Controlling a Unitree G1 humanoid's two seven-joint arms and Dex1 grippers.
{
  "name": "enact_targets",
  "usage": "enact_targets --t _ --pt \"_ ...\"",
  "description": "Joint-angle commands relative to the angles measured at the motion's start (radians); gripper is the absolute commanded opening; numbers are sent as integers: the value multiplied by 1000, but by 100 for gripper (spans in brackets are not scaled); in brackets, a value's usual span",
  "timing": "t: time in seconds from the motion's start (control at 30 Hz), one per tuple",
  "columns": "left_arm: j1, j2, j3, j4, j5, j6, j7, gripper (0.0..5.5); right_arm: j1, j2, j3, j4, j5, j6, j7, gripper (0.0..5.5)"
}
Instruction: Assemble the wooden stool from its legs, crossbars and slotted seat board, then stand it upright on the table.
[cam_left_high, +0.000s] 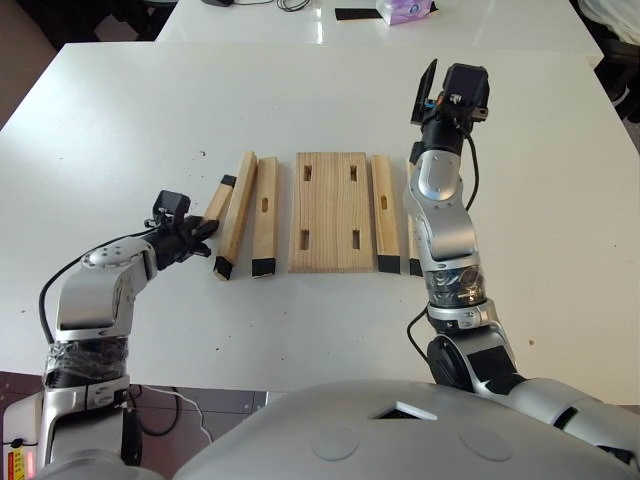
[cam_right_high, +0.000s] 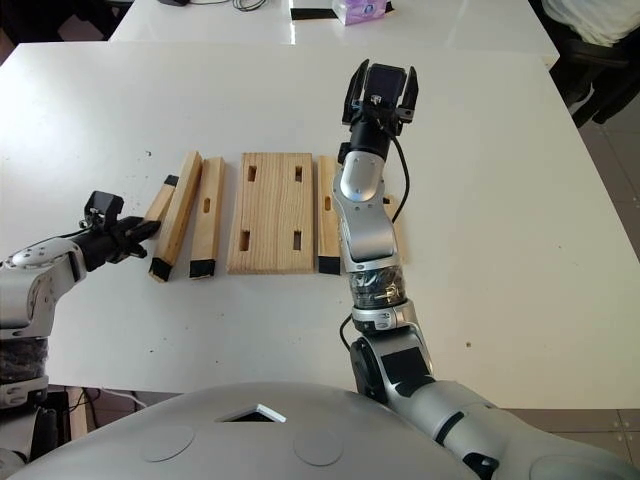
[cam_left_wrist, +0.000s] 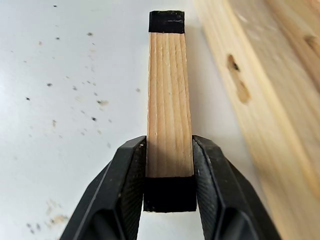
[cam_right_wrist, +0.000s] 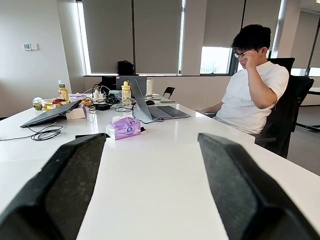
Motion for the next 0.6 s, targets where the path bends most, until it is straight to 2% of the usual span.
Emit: enact_targets --t 0.03,0.13,0.23,0.3,0.4,0.6 --pt "-248 -79 128 25 -89 10 80 130 -71 -6 -103 -36 158 51 111 345" --pt "-431 -132 236 1 -223 10 107 130 -149 -82 -186 -39 355 175 307 345" --pt "-517 -222 293 -117 -424 46 111 130 -218 -160 -263 -64 636 390 541 345" --pt "-489 -268 275 -220 -537 47 73 130 -260 -227 -275 -89 790 525 688 345" --pt "-338 -282 187 -383 -591 -1 -38 130 -335 -337 -255 -134 979 697 909 345" --pt "-226 -242 150 -416 -652 -77 -218 130 -416 -494 -238 -96 1102 815 1157 345"
